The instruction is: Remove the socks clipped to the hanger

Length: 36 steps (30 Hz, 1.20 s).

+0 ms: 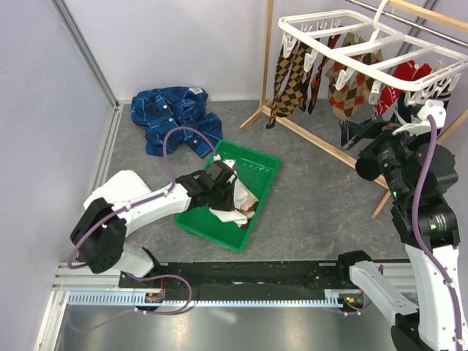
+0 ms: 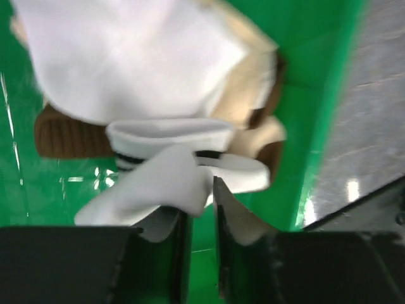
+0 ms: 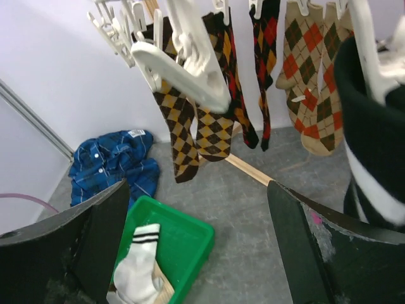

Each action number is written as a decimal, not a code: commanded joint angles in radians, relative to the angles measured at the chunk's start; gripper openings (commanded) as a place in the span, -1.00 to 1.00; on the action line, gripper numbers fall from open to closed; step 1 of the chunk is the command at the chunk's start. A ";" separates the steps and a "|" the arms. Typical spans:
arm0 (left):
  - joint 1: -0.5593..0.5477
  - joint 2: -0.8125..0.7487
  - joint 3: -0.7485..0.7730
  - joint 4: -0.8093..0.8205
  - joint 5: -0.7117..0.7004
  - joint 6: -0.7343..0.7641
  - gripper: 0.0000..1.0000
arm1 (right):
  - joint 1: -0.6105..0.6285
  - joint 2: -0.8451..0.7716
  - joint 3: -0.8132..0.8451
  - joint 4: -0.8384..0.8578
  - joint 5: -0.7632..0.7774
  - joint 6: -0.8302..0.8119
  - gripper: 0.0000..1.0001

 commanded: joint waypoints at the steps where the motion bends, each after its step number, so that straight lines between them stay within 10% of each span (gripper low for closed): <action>1: 0.006 -0.044 0.013 -0.059 -0.101 -0.059 -0.24 | -0.001 -0.059 0.007 -0.103 -0.006 -0.066 0.96; 18: 0.006 -0.383 0.256 -0.143 -0.093 0.192 0.77 | -0.002 -0.162 -0.141 -0.220 0.112 -0.062 0.94; 36: 0.006 -0.439 0.121 0.055 -0.060 0.466 0.91 | -0.001 -0.102 -0.259 -0.117 0.483 -0.129 0.85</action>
